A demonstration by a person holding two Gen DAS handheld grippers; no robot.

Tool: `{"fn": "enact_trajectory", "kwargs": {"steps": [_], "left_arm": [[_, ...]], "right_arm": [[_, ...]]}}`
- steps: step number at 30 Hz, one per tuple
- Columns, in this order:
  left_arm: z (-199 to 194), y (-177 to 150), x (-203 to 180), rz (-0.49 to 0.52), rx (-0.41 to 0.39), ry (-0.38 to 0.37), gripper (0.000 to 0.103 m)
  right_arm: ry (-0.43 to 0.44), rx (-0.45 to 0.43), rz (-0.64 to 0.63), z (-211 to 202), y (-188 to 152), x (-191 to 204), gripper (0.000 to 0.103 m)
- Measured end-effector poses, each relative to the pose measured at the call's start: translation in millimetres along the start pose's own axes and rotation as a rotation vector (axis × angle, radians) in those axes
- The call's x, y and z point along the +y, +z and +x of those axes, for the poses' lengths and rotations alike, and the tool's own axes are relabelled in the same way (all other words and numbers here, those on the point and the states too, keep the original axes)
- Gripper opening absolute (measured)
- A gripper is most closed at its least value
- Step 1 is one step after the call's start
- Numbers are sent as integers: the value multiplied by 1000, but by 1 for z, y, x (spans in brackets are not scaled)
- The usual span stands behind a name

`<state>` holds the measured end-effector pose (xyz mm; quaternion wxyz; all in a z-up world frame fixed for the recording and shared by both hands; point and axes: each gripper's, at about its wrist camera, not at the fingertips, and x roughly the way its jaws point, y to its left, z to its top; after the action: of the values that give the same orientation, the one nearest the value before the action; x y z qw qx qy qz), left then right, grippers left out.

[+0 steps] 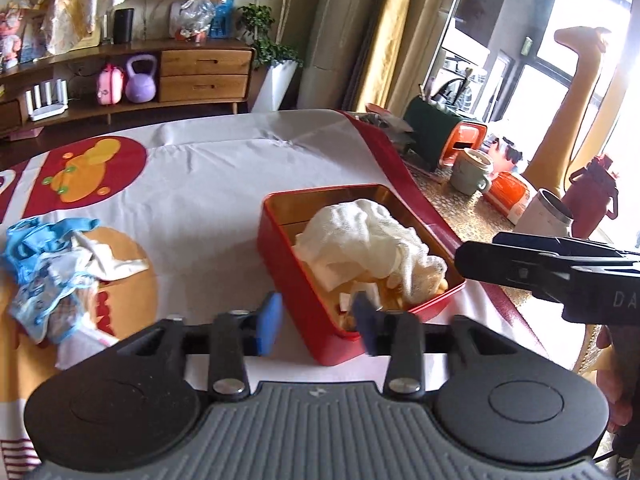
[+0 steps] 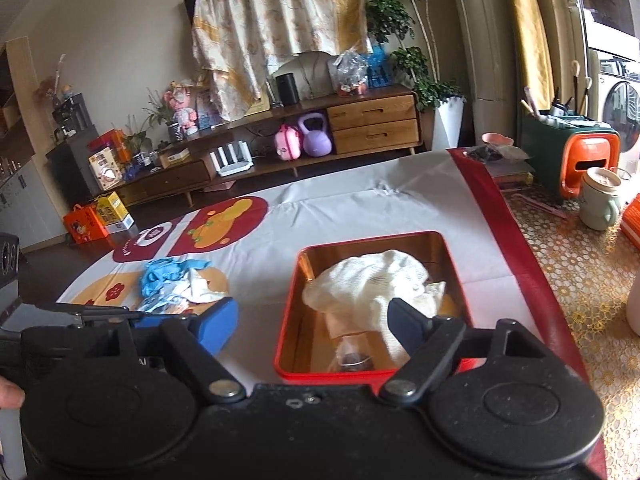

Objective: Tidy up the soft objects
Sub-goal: 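Lower the clear plastic bag into the tin and open the left tool, then move both open tools from the tin back over the pile of items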

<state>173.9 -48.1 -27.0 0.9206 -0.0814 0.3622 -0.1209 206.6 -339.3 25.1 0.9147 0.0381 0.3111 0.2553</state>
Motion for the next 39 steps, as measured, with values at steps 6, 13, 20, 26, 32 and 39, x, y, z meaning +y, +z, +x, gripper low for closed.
{"fn": "enact_trajectory", "kwargs": {"steps": [6, 13, 20, 26, 32, 39], "left_arm": [[-27, -12, 30, -31, -33, 32, 68], [-56, -22, 75, -73, -61, 91, 77], [-74, -24, 120, -88, -71, 143, 84], [-78, -18, 153, -87, -85, 179, 87], [-76, -6, 183, -75, -113, 208, 101], [-58, 6, 216, -102, -94, 242, 101]], "right_arm": [[53, 6, -21, 1, -5, 27, 87], [119, 13, -71, 10, -14, 61, 98], [146, 41, -150, 27, -26, 98, 102], [184, 85, -169, 49, -32, 120, 102], [210, 123, -233, 72, -39, 142, 102], [241, 169, -302, 103, -45, 161, 102]]}}
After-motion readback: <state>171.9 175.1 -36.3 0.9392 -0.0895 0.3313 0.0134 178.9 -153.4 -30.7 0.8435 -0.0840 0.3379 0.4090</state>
